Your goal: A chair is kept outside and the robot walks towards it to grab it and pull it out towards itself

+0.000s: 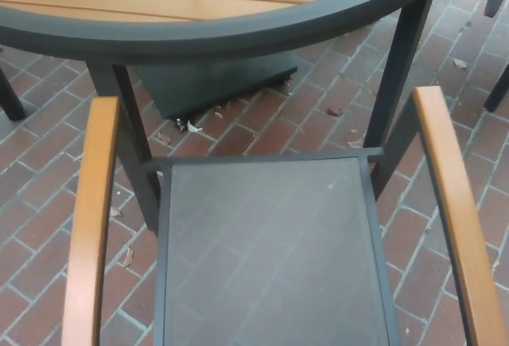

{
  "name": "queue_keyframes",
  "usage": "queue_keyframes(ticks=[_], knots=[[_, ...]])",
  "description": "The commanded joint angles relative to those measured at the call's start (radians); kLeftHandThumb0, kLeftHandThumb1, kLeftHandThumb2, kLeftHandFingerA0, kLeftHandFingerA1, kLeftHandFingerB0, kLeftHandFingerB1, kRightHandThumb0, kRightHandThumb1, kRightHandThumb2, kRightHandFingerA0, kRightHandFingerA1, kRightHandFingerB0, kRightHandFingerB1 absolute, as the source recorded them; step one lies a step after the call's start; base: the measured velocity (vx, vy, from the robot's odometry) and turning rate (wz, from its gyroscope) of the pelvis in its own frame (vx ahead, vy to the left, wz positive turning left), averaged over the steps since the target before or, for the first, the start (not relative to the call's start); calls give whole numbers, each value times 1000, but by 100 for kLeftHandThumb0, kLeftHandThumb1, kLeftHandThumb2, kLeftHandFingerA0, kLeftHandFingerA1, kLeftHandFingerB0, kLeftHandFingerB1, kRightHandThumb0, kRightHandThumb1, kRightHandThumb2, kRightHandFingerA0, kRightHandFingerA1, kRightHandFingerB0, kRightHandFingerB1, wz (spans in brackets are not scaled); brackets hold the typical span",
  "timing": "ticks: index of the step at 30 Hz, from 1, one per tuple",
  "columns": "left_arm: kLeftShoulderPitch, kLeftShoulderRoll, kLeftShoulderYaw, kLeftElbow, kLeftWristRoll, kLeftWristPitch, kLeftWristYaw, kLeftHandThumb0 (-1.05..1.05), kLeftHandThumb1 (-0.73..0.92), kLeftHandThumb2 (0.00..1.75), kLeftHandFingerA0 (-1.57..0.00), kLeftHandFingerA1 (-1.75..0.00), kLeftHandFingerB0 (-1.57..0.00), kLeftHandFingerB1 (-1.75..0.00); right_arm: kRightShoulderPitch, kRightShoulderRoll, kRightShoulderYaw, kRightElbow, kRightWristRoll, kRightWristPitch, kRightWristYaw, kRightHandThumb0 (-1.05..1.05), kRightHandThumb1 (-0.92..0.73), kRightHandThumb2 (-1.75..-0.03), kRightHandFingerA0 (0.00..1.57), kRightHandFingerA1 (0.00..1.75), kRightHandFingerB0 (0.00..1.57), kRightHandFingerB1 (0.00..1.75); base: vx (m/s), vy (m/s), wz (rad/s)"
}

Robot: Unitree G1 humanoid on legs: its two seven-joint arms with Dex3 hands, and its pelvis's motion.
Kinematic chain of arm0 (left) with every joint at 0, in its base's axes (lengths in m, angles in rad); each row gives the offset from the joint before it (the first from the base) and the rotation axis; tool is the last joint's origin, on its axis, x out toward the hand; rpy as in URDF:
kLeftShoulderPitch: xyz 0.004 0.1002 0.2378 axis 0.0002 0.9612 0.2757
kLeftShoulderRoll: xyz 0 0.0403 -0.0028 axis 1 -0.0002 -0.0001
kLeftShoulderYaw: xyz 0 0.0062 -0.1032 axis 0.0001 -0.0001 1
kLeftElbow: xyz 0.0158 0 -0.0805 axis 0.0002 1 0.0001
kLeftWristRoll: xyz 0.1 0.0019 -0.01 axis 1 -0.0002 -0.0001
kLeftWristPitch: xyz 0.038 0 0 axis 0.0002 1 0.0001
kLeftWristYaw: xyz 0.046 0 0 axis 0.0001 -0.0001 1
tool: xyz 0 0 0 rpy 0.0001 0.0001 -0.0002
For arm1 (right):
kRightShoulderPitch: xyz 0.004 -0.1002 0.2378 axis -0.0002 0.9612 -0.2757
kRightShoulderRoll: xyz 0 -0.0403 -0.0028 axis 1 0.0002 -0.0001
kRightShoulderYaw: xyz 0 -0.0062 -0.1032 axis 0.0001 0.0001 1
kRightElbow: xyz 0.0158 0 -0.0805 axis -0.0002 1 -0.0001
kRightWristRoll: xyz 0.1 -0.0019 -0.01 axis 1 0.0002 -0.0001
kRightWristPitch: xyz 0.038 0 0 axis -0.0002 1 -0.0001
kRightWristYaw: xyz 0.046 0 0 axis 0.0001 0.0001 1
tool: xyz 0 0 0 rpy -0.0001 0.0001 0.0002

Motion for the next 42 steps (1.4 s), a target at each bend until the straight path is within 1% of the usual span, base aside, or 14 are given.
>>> queue_keyframes(ticks=[1, 4, 5, 9, 16, 18, 20, 26, 28, 29, 30, 31, 33, 42], knots=[[-11, 42, 95, -107, -133, -111, -99, -28, 67, 66, -62, -126, -37, -60, -45, 10, -50, -10, -27, -150, 46, -25, -83, -65, 62, 113, 54, 48, 0, 0, 8], [-112, 150, 187, -121, -105, -88, -130, -31, 42, 93, -53, -80, -8, -52, -97, -27, -82, 31, -74, -200, 48, -20, -76, -63, 41, 76, 25, 32, -7, -1, 9], [-176, 244, 249, -117, -91, -40, -155, -53, 48, 79, -2, -58, 0, -18, -110, -56, -106, 28, -108, -192, 32, -26, -52, -79, 3, 37, 3, 18, -22, -7, 10], [-339, 441, 379, -64, -106, 66, -204, -53, 56, 58, 0, -31, 0, -9, -138, -121, -166, 26, -177, -185, 7, -27, -50, -75, 0, 0, 0, 0, -51, -9, 10], [-509, 562, 482, 85, -132, 63, -232, -84, 37, 68, 0, -24, 0, 0, -147, -154, -244, 12, -221, -191, -18, -37, -49, -55, 0, 0, 0, 0, -29, -1, 0], [-520, 598, 527, 122, -147, 52, -274, -76, 49, 55, 0, 0, 0, 0, -126, -157, -272, -13, -231, -170, -23, -53, -41, -61, 0, 0, 0, 0, 9, 6, -3], [-512, 629, 579, 178, -208, 44, -359, -87, 51, 88, 0, -40, 0, -23, -113, -168, -293, -17, -220, -136, -15, -60, -38, -59, 0, 0, 0, 0, 0, 0, 0], [-412, 687, 731, 352, -272, -43, -575, -91, 55, 93, 0, -37, 0, -17, -87, -250, -364, 61, -200, -111, 44, -81, -39, -67, 0, 0, 0, 0, 0, 0, 0], [-356, 699, 799, 431, -298, -34, -647, -85, 48, 90, 0, -36, 0, -21, -88, -298, -399, 164, -248, -153, 32, -98, -59, -91, 0, 18, 0, 0, 0, 0, 0], [-322, 700, 844, 516, -317, -33, -688, -95, 42, 68, 0, 0, 0, 0, -93, -336, -422, 254, -266, -162, 23, -105, -61, -95, 0, 19, 0, 3, 0, 0, 0], [-312, 697, 858, 557, -324, -36, -699, -95, 42, 68, 0, 0, 0, 0, -96, -352, -430, 293, -265, -156, 20, -105, -61, -95, 0, 19, 0, 3, 0, 0, 0], [-302, 681, 894, 661, -358, -47, -725, -82, 48, 90, 0, -36, 0, -19, -104, -379, -448, 375, -262, -144, 3, -89, -65, -60, 0, 0, 0, 0, 0, 0, 0], [-301, 651, 939, 824, -404, -60, -740, -90, 52, 92, 0, -28, 0, -17, -131, -407, -468, 504, -246, -127, -31, -90, -60, -80, 0, 0, 0, 0, 0, 0, 0], [-379, 636, 970, 1435, -414, -112, -643, -98, 54, 88, 0, -16, 0, -3, -336, -446, -524, 997, -91, 55, -120, -96, -62, -84, 0, 1, 0, 0, 0, 0, 0]])
